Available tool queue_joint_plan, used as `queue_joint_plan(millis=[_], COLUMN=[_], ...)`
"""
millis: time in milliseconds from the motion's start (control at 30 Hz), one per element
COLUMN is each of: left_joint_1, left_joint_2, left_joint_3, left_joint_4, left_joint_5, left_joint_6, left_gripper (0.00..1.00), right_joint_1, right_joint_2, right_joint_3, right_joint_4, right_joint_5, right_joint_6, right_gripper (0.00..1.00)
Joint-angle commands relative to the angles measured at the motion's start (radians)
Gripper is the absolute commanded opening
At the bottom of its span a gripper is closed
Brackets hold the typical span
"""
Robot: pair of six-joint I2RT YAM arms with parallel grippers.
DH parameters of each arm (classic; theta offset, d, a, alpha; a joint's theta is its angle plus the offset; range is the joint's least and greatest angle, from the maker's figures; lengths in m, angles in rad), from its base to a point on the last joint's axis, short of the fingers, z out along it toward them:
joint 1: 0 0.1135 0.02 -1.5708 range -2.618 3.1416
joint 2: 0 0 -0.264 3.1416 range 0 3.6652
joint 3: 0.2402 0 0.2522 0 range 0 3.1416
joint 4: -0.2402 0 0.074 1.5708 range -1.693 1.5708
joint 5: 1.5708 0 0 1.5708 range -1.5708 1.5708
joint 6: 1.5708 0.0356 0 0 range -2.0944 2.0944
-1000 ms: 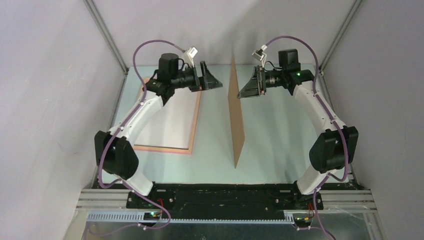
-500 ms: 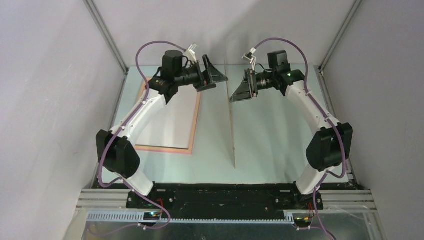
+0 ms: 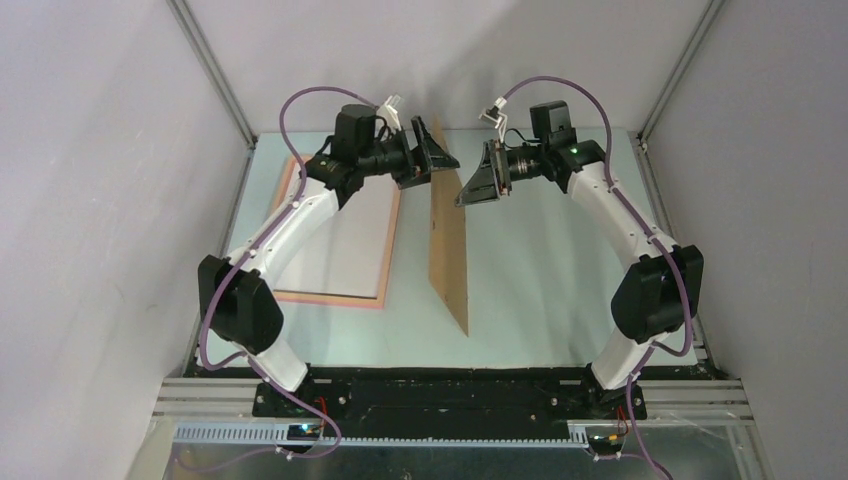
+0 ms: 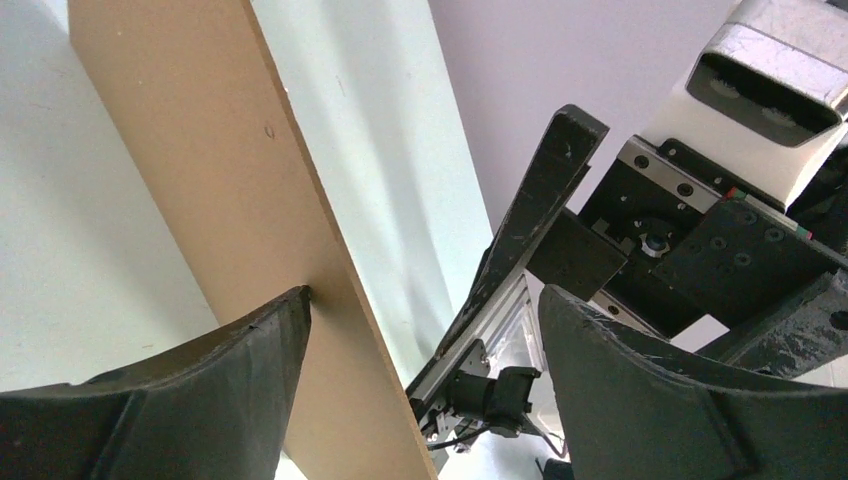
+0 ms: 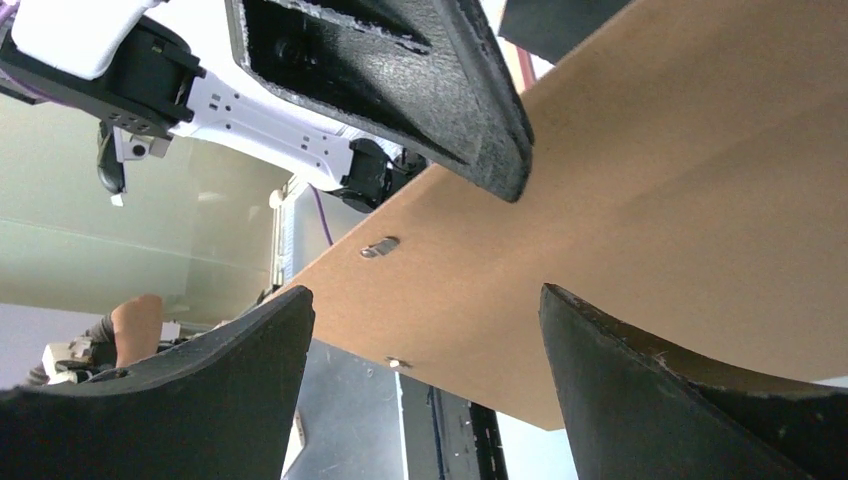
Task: Put the photo into the frame
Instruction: Turn over the photo frame item at the center of the board.
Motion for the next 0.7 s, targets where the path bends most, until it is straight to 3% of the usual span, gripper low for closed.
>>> queue_joint_plan(millis=[0, 167, 433, 667], left_joint_1=[-0.004, -0.005, -0.005, -0.004], left_joint_2=[-0.028, -0.038, -0.05, -0.047], left_joint_3=[0.015, -0.001, -0.04, -0.075], left_joint_4=[-0.032, -0.082, -0.128, -0.143], left_joint_5=[-0.047, -0.116, -0.182, -0.215], left_joint_6=[0.044, 0.103, 0.176, 0.202], left_gripper=[0.86, 0.76, 0.5, 0.33], right_joint_1=[-0.046, -0.141, -0.196, -0.216], right_joint_2=[-0.011, -0.024, -0.015, 0.008], right_joint_3=[-0.041, -0.147, -0.222, -0.258], right_joint_4=[0.042, 0.122, 0.051, 0.021], right_joint_5=[0.036, 0.067, 0.101, 0.122], right_joint_6=[0.003, 0.048, -0.04, -0.096], right_gripper=[0.87, 0.86, 0.86, 0.85])
